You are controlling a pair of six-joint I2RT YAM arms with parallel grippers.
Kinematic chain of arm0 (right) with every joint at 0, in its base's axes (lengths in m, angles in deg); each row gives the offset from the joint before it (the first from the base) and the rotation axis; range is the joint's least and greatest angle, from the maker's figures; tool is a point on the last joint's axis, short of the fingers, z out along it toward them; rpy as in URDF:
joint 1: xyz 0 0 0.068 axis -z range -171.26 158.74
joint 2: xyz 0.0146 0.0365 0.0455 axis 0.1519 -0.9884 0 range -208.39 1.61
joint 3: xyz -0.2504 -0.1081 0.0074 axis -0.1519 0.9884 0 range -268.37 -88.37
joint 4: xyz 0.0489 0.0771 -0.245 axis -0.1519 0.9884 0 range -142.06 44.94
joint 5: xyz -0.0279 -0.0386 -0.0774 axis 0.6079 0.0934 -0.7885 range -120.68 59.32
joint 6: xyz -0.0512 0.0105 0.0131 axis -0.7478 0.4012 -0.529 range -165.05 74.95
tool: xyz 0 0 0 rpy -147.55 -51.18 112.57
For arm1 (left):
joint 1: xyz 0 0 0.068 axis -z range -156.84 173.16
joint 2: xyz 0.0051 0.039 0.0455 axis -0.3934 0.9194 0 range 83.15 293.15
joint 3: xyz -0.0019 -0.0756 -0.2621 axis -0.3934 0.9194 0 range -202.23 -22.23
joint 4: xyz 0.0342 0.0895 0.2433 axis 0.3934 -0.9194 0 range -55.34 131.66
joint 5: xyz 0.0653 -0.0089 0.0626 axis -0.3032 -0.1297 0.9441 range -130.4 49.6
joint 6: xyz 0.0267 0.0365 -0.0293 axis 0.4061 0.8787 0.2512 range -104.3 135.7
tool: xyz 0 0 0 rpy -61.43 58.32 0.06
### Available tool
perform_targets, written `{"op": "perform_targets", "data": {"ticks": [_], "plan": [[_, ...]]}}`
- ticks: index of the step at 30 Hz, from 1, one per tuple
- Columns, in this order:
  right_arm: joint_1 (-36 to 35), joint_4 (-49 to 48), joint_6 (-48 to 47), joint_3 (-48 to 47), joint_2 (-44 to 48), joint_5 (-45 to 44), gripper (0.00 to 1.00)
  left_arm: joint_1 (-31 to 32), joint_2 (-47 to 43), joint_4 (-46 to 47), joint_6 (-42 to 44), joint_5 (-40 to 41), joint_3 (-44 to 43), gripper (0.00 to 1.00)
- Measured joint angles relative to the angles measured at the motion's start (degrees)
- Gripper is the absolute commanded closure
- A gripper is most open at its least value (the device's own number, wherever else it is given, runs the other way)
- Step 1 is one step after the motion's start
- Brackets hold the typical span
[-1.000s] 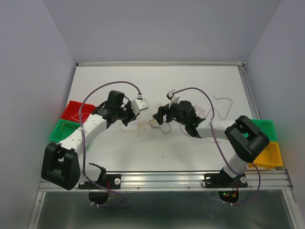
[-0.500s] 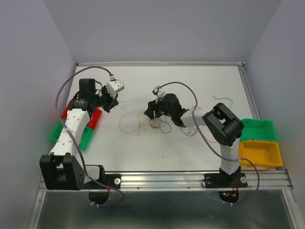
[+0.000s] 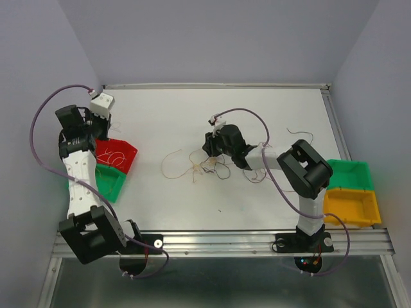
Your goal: Untangle the cables
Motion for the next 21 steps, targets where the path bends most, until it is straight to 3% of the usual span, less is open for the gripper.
{"op": "perform_targets", "data": {"ticks": [6,17,21], "plan": [[-0.02,-0.07,0.04,0.22,0.59,-1.49,0.59,-5.22,7.45,-0.31,2.34,0.79,-0.85,1.0],[0.0,-2.05,0.9,4.5,4.76,-1.53,0.56,-6.69,21.77,-1.51,6.86,2.6,-5.22,1.0],[-0.02,-3.78,1.38,4.98,5.62,-1.01,0.56,-6.99,21.84,-2.91,8.41,3.48,-5.14,1.0]]}}
